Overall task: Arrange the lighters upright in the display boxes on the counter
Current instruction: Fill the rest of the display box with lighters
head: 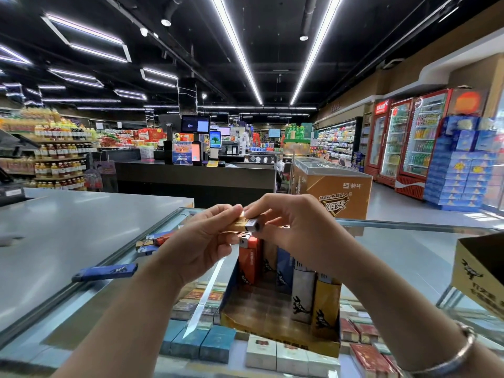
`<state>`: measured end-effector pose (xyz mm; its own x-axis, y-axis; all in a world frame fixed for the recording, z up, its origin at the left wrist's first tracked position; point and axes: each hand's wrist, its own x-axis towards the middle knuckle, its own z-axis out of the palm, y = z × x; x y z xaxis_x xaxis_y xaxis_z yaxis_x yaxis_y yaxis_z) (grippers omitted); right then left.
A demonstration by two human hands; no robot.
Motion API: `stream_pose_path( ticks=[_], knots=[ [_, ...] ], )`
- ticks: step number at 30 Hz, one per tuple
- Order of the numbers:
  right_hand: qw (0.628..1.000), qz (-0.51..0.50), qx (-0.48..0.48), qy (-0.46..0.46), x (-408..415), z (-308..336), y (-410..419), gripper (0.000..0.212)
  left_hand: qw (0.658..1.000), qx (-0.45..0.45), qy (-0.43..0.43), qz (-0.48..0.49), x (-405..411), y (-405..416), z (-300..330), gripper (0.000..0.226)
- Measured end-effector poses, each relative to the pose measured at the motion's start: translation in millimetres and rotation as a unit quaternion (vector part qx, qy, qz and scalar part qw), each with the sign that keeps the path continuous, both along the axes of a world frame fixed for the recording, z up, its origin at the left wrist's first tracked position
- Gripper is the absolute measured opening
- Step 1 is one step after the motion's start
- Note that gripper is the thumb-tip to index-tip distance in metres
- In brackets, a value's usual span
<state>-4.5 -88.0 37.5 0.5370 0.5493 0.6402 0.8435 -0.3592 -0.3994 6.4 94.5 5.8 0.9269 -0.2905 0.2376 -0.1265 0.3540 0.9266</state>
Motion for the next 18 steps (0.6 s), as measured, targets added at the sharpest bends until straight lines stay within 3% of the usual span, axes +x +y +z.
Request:
stream_pose_path(
  ticks=[5, 8, 13, 18],
  knots=[
    [0.995, -0.007, 0.097, 0.024, 5, 7, -8, 0.025, 0.995, 0.07, 0.004, 0.072, 6, -7, -6, 0.042],
    [0.979, -0.034, 0.189, 0.062, 12, 8, -18, 0.021, 0.969, 0.191, -0.04, 0.148, 9, -10, -8, 0.044],
    [0.976, -0.074, 0.192, 0.068, 19, 4, -22, 0.02, 0.959, 0.279, -0.044, 0.028, 13, -14, -15, 0.096],
    [0.984, -0.094, 0.15, 0.022, 16, 2, -18, 0.028, 0.949, 0.314, -0.016, -0.017, 16, -15, -21, 0.104]
  ],
)
